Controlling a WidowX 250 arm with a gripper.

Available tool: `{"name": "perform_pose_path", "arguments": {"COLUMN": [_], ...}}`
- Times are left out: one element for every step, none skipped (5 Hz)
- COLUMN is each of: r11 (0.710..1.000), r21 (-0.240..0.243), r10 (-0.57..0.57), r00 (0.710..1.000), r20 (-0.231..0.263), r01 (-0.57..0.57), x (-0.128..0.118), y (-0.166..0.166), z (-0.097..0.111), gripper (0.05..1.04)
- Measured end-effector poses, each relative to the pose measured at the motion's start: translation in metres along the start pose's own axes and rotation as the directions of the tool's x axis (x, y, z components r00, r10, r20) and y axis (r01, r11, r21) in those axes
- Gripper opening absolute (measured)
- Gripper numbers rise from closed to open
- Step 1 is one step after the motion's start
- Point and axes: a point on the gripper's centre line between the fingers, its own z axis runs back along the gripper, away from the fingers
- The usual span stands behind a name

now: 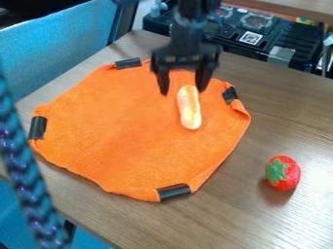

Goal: Put the object at the top side of the cloth

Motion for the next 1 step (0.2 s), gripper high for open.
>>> {"name": "perform_pose_path", "arguments": {"r11": [0.999], "r21": [0.030], "r10": [0.030], "r00": [1.000], "r20": [-0.005], "r01": [-0.030], "x": [0.0117], "y": [0.0295], "z": [0.0416], "gripper": [0.999]}}
